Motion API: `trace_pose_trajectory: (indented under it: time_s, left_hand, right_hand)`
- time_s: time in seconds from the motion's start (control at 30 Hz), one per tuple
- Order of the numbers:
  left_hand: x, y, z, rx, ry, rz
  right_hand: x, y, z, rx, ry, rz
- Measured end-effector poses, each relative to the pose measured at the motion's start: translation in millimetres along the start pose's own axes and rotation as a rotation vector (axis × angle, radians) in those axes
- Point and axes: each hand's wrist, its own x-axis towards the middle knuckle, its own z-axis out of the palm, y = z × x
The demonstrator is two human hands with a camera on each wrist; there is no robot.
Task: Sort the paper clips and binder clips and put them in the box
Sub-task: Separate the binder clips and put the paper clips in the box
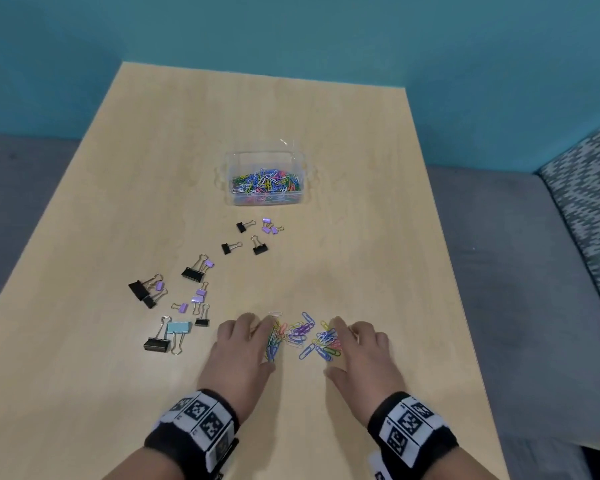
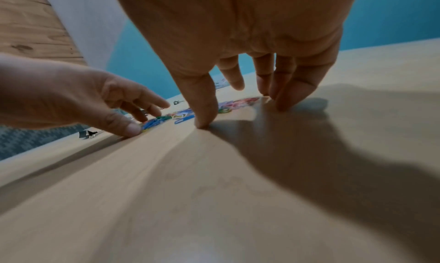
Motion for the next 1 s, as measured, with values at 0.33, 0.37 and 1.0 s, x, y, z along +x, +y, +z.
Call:
trace_pose_trajectory:
  time_s: [0.33,0.37,1.0]
  left_hand:
    - [34.7,27.0,1.0,0.059,-0.01,0.034]
    - [36.4,27.0,0.6,0.071,-0.02,0.029]
    - [47.7,18.8,-21.6,-0.593,-0.064,-0.254]
  right_hand:
    - [38.3,-32.8,0.7,-0.01,0.0,0.002]
    - [39.8,-33.3,-1.6,-0.018,-0.015,0.001]
    - [53.9,-18.3,-18.6,0.228,-0.162,0.113]
